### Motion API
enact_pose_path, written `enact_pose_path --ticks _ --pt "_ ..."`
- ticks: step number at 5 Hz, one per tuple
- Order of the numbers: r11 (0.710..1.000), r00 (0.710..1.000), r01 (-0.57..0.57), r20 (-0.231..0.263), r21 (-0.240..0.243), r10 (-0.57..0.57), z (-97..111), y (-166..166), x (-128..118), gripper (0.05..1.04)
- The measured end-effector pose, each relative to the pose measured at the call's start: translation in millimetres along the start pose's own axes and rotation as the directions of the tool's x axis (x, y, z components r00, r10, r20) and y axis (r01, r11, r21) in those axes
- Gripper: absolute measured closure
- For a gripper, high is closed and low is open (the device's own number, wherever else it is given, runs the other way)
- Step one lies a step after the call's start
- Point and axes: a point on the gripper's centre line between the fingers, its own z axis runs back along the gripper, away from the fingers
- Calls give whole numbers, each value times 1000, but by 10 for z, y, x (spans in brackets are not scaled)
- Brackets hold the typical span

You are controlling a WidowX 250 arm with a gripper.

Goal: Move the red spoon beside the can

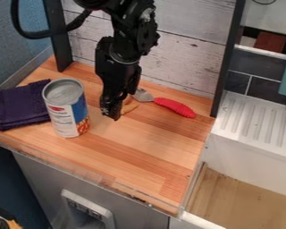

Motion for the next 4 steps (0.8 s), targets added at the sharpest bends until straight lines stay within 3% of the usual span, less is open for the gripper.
enact_pose_path --ticks 1,2,3,4 --pt "999 1000 14 -6 35 -14 -98 47 -36 82" --pt "997 994 81 -79 10 -80 -234 -132 -190 82" --pt "996 985 73 -150 -49 -79 -237 -239 -264 82" --pt "996 976 74 -199 -51 -83 -367 -343 -385 82"
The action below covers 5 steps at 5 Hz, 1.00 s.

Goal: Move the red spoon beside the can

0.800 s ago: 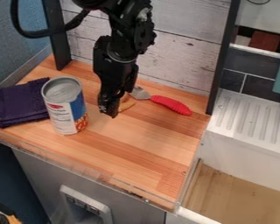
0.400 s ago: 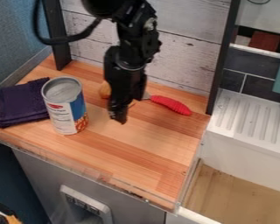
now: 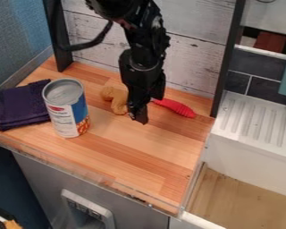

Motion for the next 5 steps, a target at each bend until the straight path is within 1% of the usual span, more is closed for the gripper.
enact_pose_path --ticks 1,2,3,4,5 --pt "1000 1000 -26 -2 11 26 -113 -146 -73 82" --pt "999 1000 -20 12 27 20 -231 -273 -129 82" --pt "1000 1000 -11 12 19 11 -310 -438 -166 82" --pt "1000 1000 13 11 28 -13 -412 -521 -277 82" --pt "998 1000 -3 19 60 2 -515 -550 -282 83"
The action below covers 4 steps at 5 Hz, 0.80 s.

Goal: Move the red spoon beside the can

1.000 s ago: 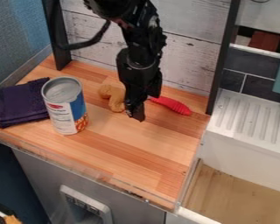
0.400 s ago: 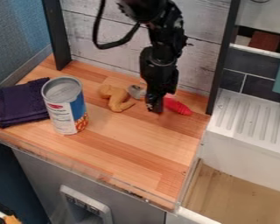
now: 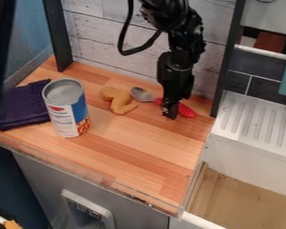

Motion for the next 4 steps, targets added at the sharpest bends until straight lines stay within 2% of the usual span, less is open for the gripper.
enact_pose_path --ticks 1,2,3,4 --pt "999 1000 -3 31 43 2 -21 -6 -4 140" --pt "998 999 -17 44 54 15 -26 26 -22 434" --pt "998 999 -24 47 60 21 -33 43 -17 669" --pt "998 999 -18 40 63 15 -33 48 -34 673"
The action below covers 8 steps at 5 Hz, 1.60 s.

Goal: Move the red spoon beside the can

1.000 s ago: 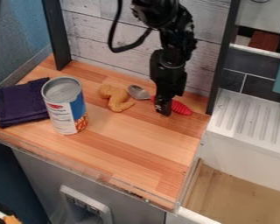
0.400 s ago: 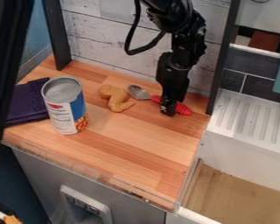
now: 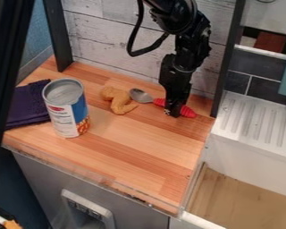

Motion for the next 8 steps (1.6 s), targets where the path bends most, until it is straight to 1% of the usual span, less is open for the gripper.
enact_pose_path --ticks 2,3,4,5,6,7,8 --pt "1000 1000 20 -4 -6 -20 25 -6 -51 673" --pt "999 999 45 -11 -24 -45 157 18 -141 673" --pt "997 998 52 -20 -57 -53 356 53 -154 673" --pt "996 998 51 -33 -78 -54 543 126 -136 673" --pt "996 996 59 -66 -62 -63 597 280 -163 673" --pt "997 988 52 -140 -51 -59 541 417 -148 673" --pt "999 974 26 -223 -22 -30 508 479 -96 673"
